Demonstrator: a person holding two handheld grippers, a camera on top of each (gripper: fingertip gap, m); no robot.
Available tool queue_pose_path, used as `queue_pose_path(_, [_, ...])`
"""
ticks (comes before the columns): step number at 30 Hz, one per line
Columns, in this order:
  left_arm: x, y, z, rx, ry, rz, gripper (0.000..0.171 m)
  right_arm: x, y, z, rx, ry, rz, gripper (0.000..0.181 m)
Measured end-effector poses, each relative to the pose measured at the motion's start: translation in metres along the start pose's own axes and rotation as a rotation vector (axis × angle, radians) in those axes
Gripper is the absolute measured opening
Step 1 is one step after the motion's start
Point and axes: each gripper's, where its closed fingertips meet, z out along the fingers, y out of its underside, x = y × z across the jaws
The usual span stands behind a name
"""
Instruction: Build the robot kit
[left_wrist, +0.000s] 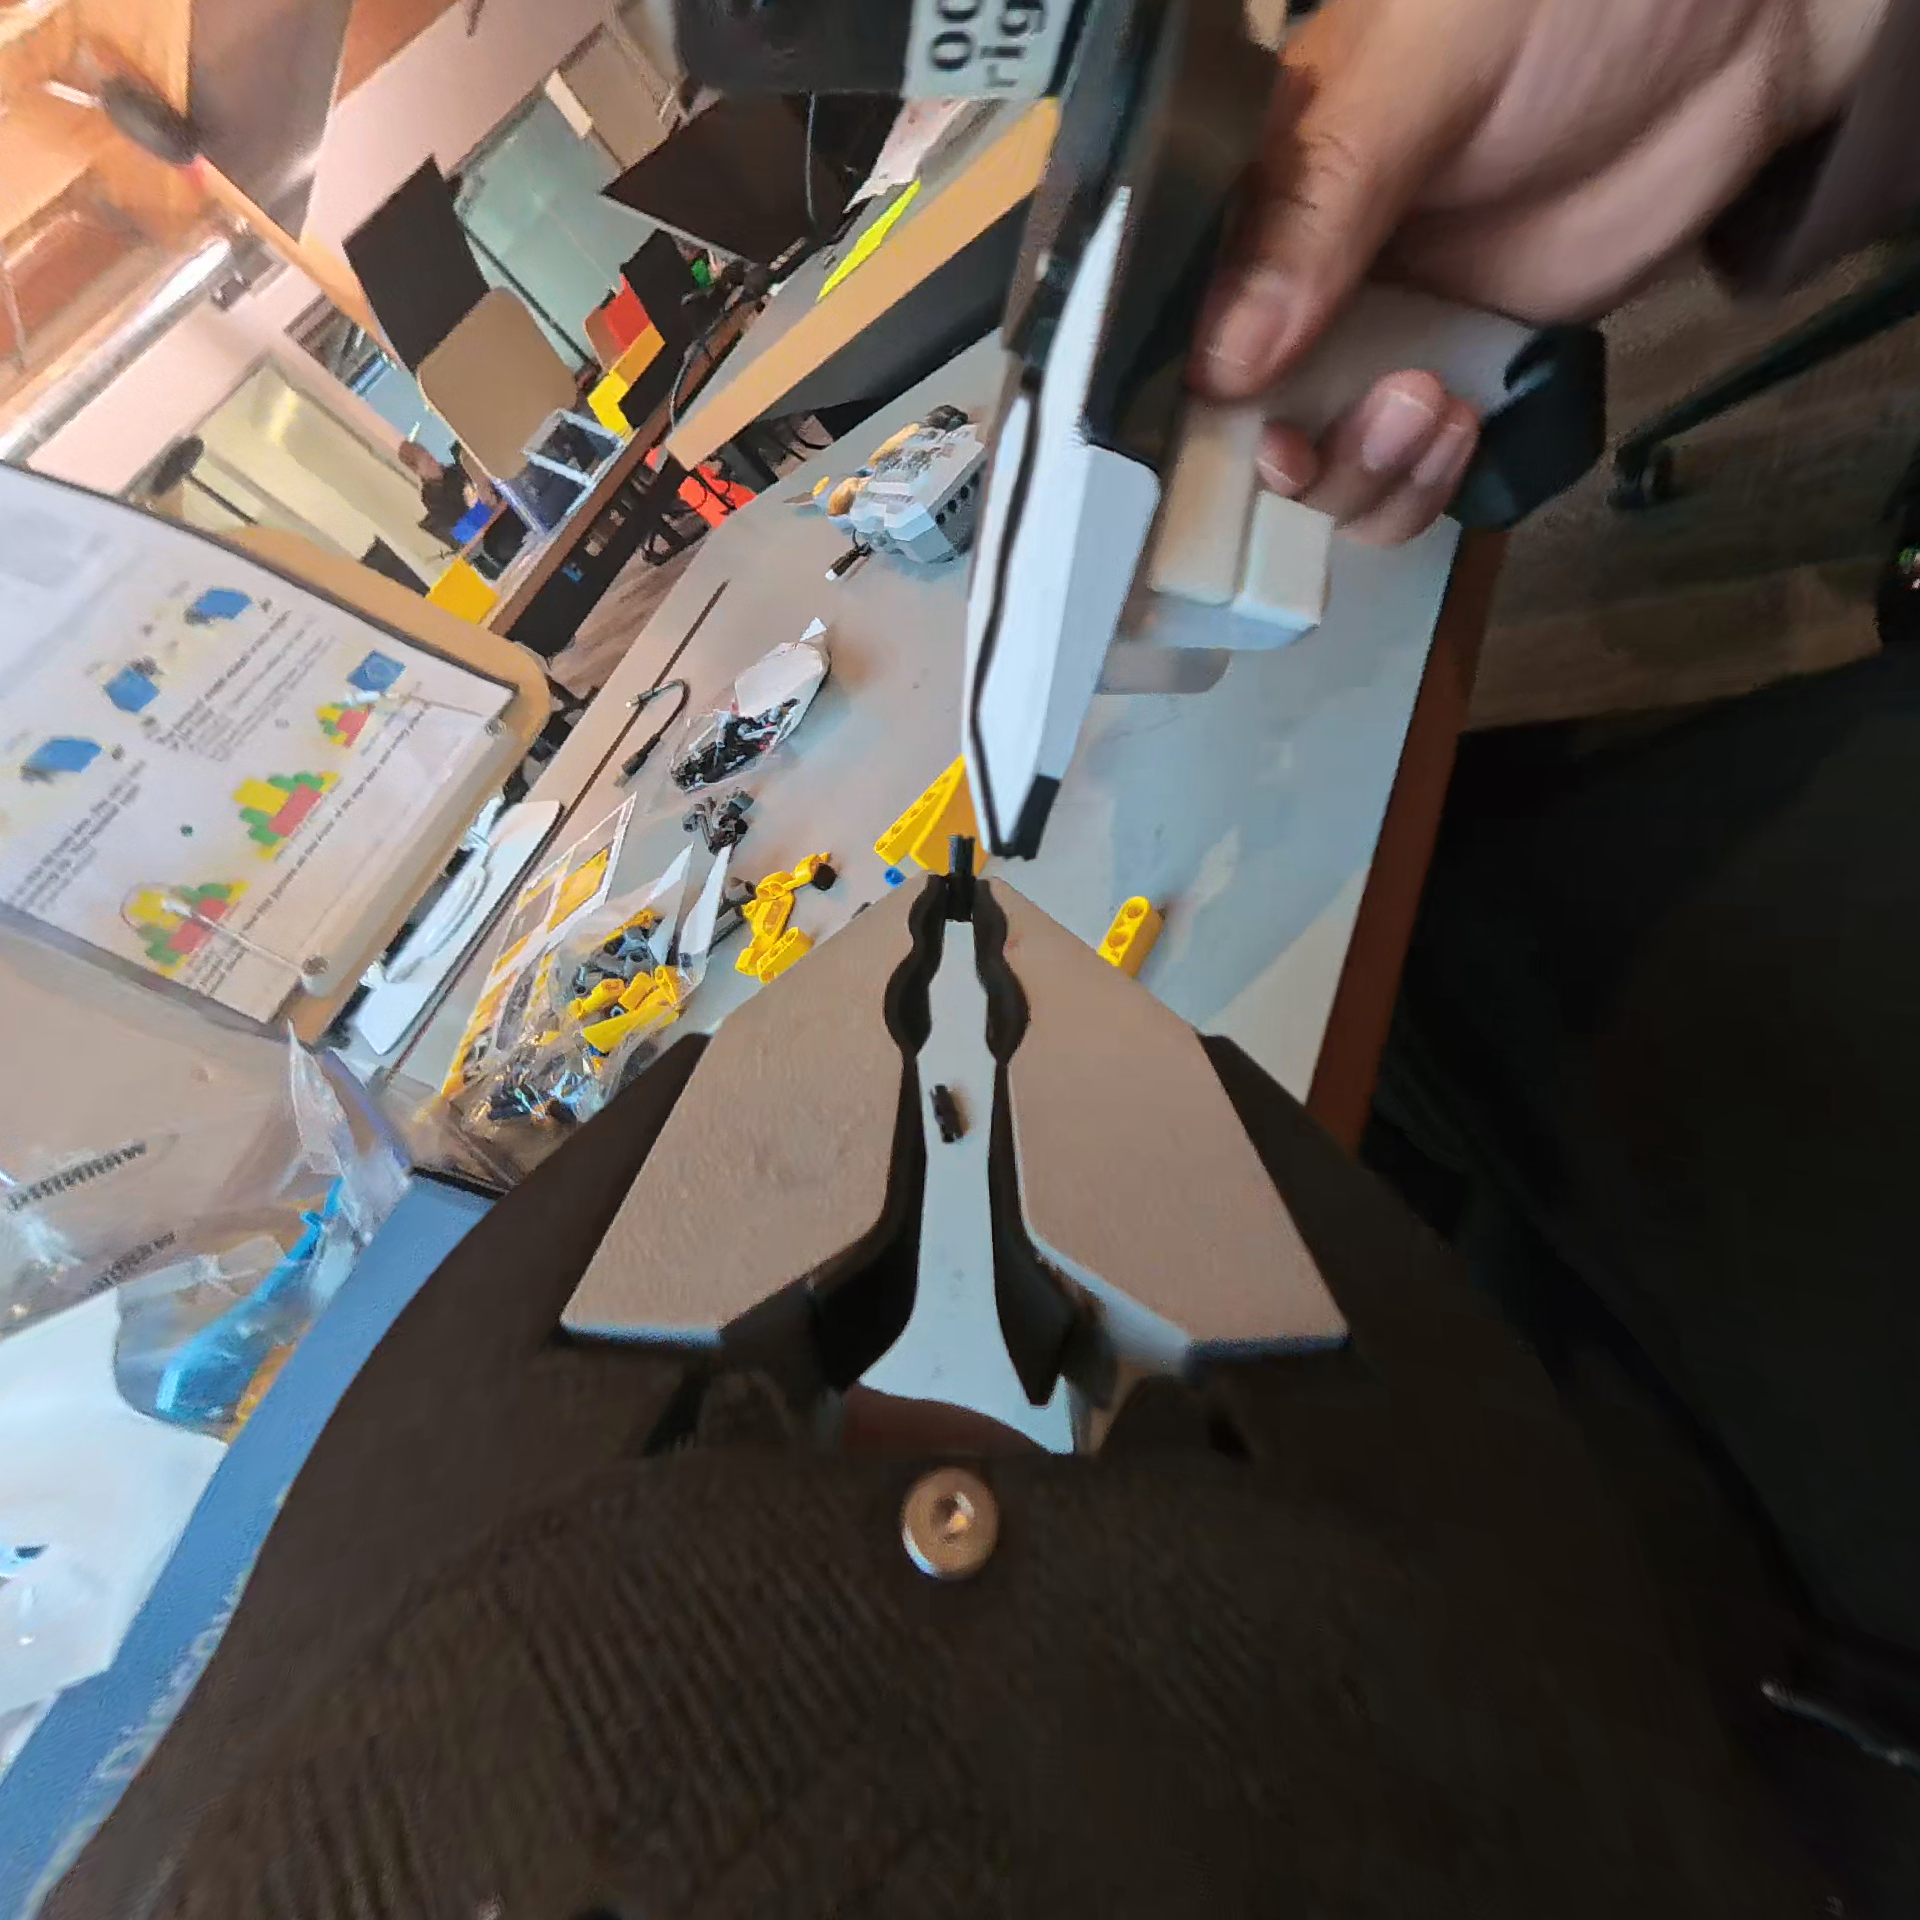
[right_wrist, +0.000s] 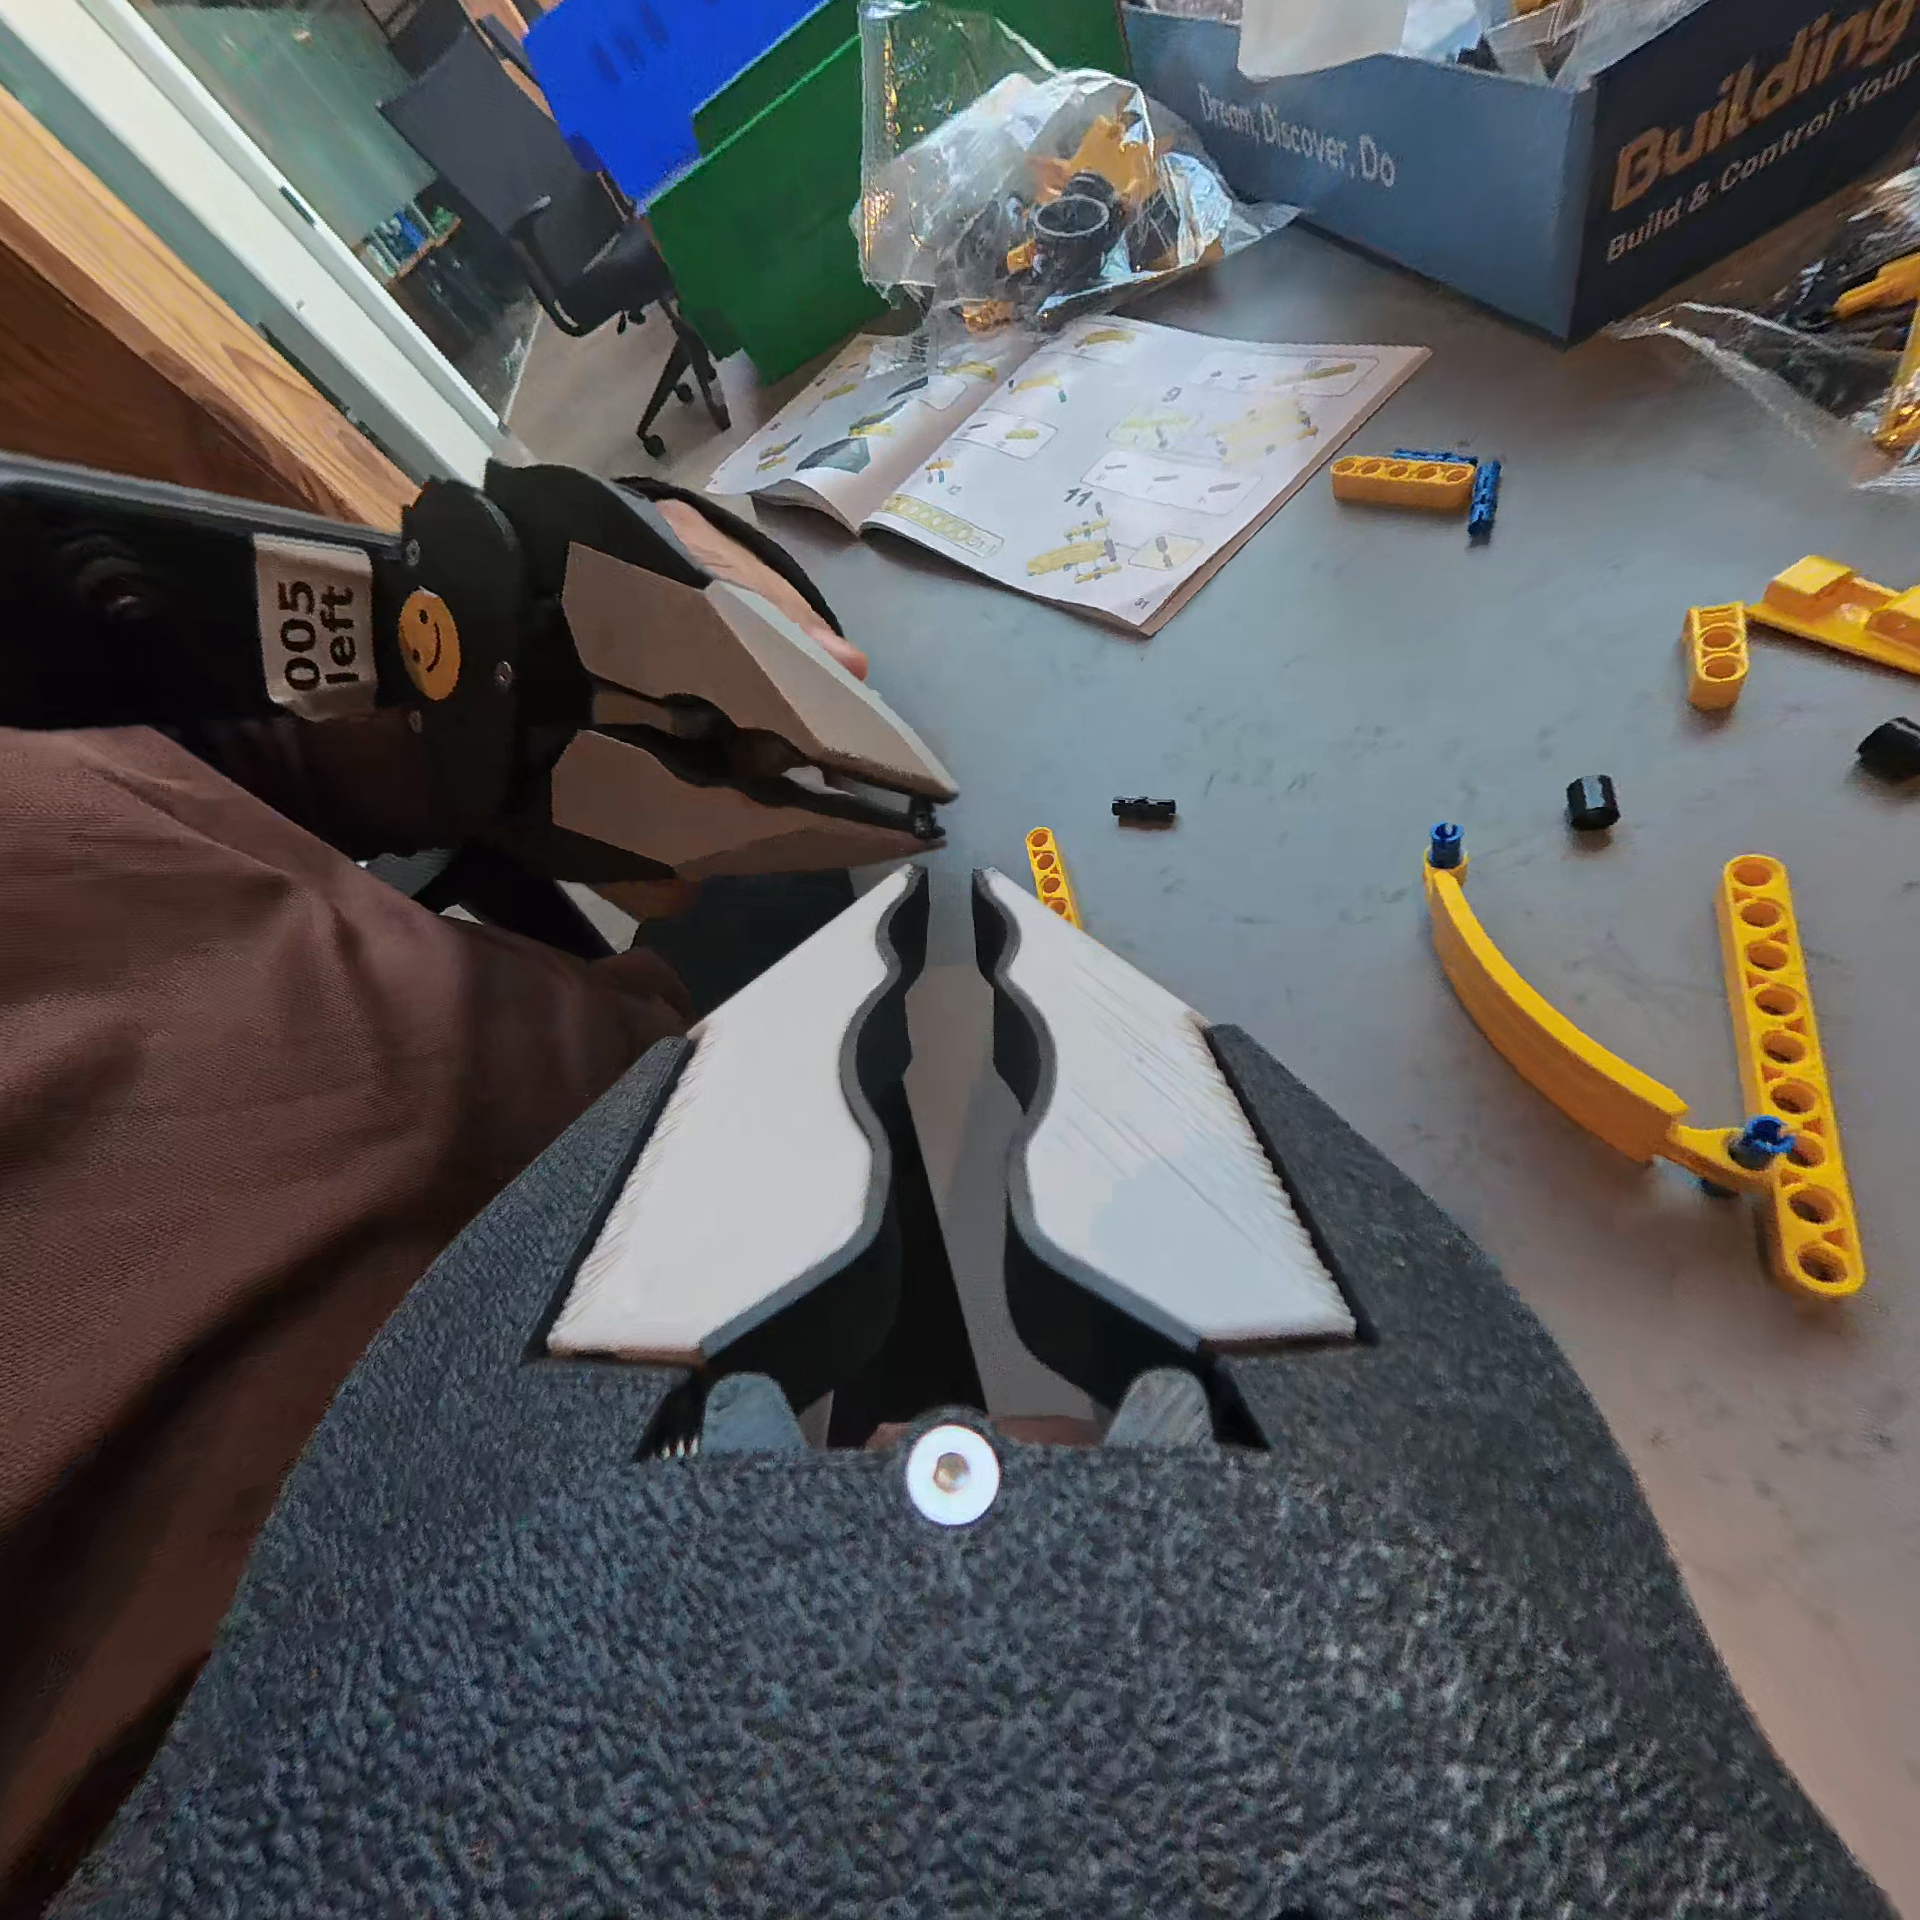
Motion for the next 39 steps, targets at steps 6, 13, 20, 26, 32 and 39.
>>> queue_pose_path(6, [-0.007, 0.001, 0.0, -0.003, -0.003, -0.065, 0.001, -0.002, -0.01, -0.001, 0.053, 0.004, -0.014, 0.008])
queue_pose_path(13, [-0.006, 0.0, 0.0, -0.002, -0.006, -0.045, 0.001, -0.002, -0.015, 0.0, 0.08, 0.008, -0.002, 0.008])
queue_pose_path(20, [-0.003, 0.0, 0.001, -0.009, -0.009, -0.027, 0.001, -0.002, -0.013, 0.003, 0.067, 0.016, -0.012, 0.005])
queue_pose_path(26, [-0.003, 0.001, 0.002, -0.019, -0.01, -0.025, 0.002, -0.001, -0.012, 0.004, 0.064, 0.029, -0.023, 0.004])
queue_pose_path(32, [-0.004, 0.002, 0.003, -0.038, 0.015, -0.099, 0.001, 0.0, -0.014, 0.005, 0.069, 0.081, -0.109, 0.003])
queue_pose_path(39, [-0.007, 0.019, -0.002, -0.107, 0.13, -0.309, 0.013, 0.017, -0.011, -0.001, 0.026, 0.218, -0.203, 0.003])
